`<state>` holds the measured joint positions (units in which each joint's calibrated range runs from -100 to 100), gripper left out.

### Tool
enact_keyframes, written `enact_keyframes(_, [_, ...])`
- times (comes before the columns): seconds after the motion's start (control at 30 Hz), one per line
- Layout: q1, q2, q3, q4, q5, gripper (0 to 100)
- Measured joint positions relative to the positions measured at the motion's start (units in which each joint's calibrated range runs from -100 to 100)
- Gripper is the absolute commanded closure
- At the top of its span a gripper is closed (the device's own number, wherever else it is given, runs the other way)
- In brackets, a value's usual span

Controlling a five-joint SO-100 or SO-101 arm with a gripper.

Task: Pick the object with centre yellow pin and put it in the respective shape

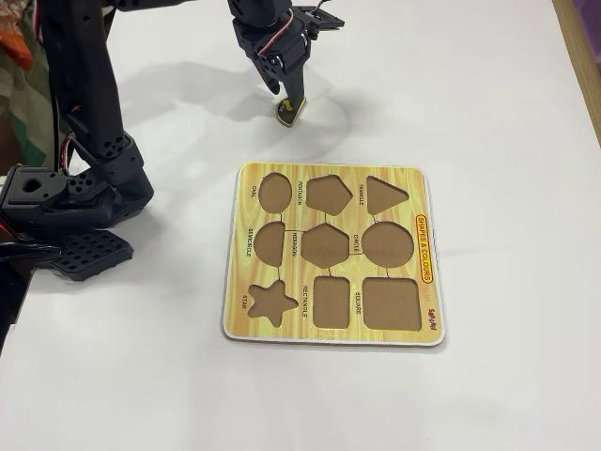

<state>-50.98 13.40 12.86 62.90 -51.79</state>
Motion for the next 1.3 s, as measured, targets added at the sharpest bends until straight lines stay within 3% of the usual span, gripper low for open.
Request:
enact_keyframes(0.9, [0.28, 0.00, 0.00, 0.00, 0.00, 89])
enact_keyframes(1.3, [0.28, 0.00, 0.00, -4.88, 0.00, 92])
